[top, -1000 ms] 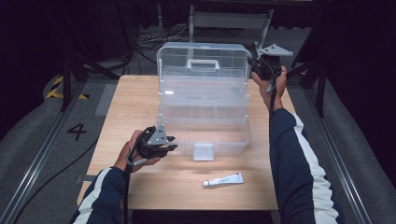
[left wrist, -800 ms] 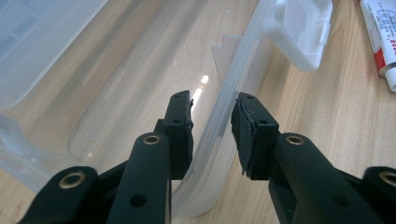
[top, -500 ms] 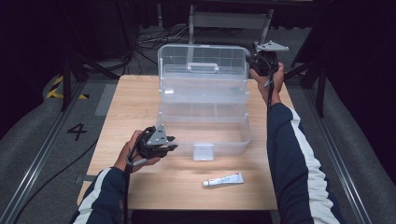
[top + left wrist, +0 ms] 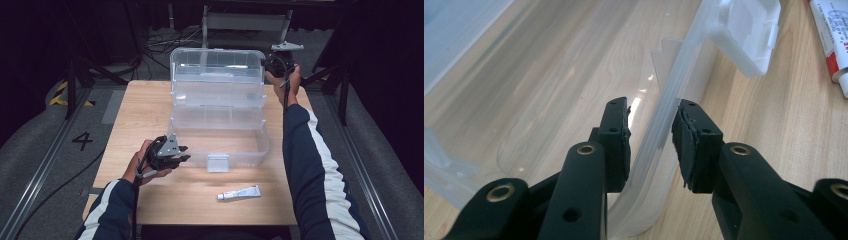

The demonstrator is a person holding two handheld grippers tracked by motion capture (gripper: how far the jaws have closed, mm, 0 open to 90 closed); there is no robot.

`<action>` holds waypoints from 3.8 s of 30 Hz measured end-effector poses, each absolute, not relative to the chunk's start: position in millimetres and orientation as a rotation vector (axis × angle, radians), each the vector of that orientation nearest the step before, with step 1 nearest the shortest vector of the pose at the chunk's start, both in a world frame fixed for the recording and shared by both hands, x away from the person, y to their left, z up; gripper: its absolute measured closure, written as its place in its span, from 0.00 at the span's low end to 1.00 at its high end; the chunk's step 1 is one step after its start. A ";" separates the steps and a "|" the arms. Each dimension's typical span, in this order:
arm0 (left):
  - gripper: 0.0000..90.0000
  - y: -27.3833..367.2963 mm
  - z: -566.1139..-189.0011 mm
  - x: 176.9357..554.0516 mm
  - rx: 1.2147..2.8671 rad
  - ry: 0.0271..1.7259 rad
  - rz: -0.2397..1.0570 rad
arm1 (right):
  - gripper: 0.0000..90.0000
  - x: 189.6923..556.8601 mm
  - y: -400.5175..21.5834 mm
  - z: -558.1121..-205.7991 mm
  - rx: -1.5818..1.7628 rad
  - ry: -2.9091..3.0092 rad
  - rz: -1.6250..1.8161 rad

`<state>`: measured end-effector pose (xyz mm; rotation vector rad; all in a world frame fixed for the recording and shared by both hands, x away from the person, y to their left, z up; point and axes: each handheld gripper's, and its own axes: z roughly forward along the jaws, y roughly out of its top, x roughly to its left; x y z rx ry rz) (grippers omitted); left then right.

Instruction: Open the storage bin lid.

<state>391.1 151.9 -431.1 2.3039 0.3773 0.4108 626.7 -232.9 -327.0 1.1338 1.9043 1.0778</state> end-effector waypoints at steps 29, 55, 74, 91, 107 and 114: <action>0.75 151.7 -430.9 392.8 2.308 0.376 0.393 | 0.91 666.8 -230.6 -343.0 1.238 2.031 0.977; 0.75 152.2 -431.5 394.1 2.302 0.375 0.375 | 0.90 685.2 -233.3 -368.6 1.267 2.083 0.949; 0.74 154.1 -432.4 394.1 2.296 0.361 0.362 | 0.90 689.9 -239.1 -384.1 1.325 2.124 0.913; 0.74 154.0 -432.5 394.0 2.293 0.368 0.364 | 0.88 680.4 -242.4 -372.9 1.295 2.112 0.917; 0.74 154.3 -432.8 393.9 2.289 0.365 0.365 | 0.87 650.2 -253.4 -351.4 1.226 2.101 0.967; 0.74 154.2 -432.7 394.1 2.291 0.364 0.361 | 0.87 629.2 -259.9 -335.3 1.160 2.105 1.004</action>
